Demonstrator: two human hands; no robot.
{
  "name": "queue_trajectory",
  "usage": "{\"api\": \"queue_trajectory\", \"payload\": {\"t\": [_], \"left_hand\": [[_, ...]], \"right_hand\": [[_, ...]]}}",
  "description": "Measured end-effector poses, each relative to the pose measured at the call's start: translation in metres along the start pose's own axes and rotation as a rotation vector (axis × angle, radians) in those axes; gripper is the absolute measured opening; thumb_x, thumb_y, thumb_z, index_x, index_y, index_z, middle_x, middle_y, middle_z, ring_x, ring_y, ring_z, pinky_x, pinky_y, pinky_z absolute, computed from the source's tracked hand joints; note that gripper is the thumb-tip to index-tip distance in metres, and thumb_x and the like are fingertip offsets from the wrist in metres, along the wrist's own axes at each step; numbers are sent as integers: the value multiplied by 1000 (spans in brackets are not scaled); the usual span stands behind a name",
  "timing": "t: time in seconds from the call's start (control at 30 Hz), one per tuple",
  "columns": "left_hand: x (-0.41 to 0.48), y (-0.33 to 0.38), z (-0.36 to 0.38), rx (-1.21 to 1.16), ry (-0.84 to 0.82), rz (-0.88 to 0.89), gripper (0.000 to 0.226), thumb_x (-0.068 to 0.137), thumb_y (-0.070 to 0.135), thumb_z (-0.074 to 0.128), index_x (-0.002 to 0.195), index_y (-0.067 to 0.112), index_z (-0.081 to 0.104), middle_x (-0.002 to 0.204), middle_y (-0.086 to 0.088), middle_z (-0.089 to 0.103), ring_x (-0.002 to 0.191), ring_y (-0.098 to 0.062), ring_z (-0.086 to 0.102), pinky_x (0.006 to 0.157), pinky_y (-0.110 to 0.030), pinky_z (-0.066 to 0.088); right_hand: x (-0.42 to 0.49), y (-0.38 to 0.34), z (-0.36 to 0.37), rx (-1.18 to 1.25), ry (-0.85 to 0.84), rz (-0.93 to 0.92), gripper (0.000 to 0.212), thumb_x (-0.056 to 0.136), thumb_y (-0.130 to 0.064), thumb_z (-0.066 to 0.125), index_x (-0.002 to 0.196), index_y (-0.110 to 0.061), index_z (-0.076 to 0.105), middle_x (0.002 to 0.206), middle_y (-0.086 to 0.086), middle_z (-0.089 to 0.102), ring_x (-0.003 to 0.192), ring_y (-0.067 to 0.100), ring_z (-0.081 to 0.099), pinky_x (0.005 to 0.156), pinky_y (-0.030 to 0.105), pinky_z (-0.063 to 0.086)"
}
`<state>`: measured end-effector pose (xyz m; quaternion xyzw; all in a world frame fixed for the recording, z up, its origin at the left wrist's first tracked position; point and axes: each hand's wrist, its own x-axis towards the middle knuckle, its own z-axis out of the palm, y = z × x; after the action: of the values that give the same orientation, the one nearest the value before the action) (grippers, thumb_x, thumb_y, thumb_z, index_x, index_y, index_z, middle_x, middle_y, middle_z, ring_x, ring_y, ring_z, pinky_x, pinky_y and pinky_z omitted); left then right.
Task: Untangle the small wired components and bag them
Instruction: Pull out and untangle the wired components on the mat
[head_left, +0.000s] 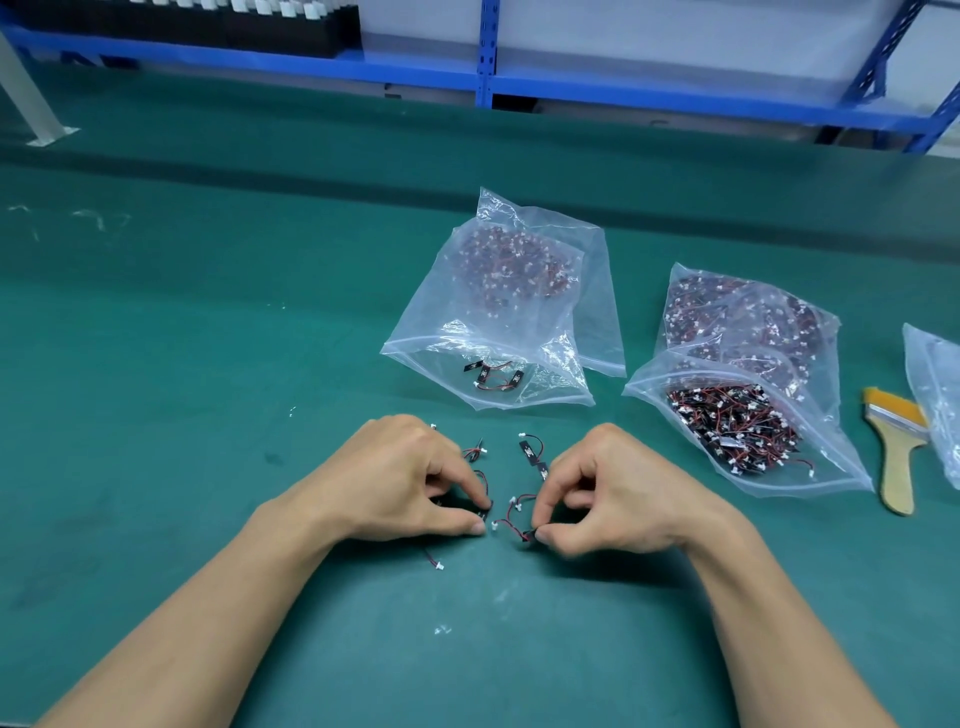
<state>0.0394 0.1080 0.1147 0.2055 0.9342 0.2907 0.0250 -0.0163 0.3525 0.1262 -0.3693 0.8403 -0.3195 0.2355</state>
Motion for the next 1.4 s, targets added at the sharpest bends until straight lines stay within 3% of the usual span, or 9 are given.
{"api": "queue_trajectory", "payload": {"t": [0.17, 0.23, 0.37, 0.5, 0.67, 0.87, 1.0, 1.17, 1.4], "left_hand": [[-3, -1, -2, -11, 11, 10, 16, 70, 54, 79, 80, 41, 76, 62, 8, 52, 57, -9, 45, 54, -34, 39], [-3, -1, -2, -24, 22, 16, 17, 70, 55, 78, 78, 40, 76, 62, 6, 53, 56, -10, 44, 54, -35, 40], [-3, -1, -3, -69, 57, 30, 19, 70, 54, 77, 77, 37, 76, 59, 3, 54, 55, -11, 45, 53, -35, 42], [-3, -1, -4, -81, 95, 63, 15, 71, 47, 82, 81, 37, 77, 55, 3, 48, 53, -11, 43, 53, -29, 36], [-2, -2, -1, -83, 58, 65, 17, 73, 49, 81, 86, 39, 79, 55, 5, 46, 54, -8, 43, 55, -32, 41], [-2, -5, 1, -118, 26, 73, 10, 73, 45, 82, 78, 37, 79, 57, 4, 48, 53, -12, 42, 54, -33, 38], [-3, -10, -4, -160, 240, 63, 13, 74, 45, 80, 72, 33, 78, 52, 5, 41, 49, -12, 38, 50, -26, 31], [0, -31, -13, -104, 612, -170, 14, 77, 34, 82, 68, 27, 74, 48, 5, 34, 48, -9, 29, 52, -25, 27], [1, -49, -13, -136, 655, -350, 18, 79, 31, 83, 67, 27, 72, 44, 7, 30, 46, -11, 26, 55, -26, 26]], "right_hand": [[1, -1, -2, 82, 32, -25, 11, 66, -36, 72, 75, -33, 79, 65, 21, 54, 58, 33, 34, 53, 31, 27], [0, -2, -3, 98, 46, -42, 10, 66, -38, 72, 73, -34, 78, 58, 20, 41, 58, 30, 25, 54, 30, 22], [-4, -2, -9, 106, 67, -43, 3, 68, -34, 74, 68, -32, 77, 51, -4, 19, 56, 18, 18, 54, 30, 17], [-10, 8, -20, 64, 75, 36, 8, 66, -33, 75, 67, -26, 77, 49, -6, 20, 54, 18, 18, 51, 26, 18], [-12, 15, -22, 12, 53, 97, 7, 68, -24, 78, 62, -26, 75, 49, -3, 24, 53, 16, 20, 49, 22, 22], [-11, 18, -25, 50, 78, 130, 30, 67, -52, 72, 60, -22, 75, 46, -4, 30, 50, 13, 22, 47, 22, 21], [-7, 21, -26, 41, 188, 143, 28, 84, -36, 72, 59, -24, 75, 40, -8, 32, 43, 8, 24, 43, 19, 21], [5, 30, -18, 40, 454, 184, 35, 89, -29, 73, 56, -18, 72, 39, -9, 32, 41, 8, 25, 44, 15, 24], [20, 35, -5, 108, 634, 165, 35, 91, -26, 72, 57, -17, 72, 37, -11, 42, 37, 7, 33, 44, 13, 27]]}}
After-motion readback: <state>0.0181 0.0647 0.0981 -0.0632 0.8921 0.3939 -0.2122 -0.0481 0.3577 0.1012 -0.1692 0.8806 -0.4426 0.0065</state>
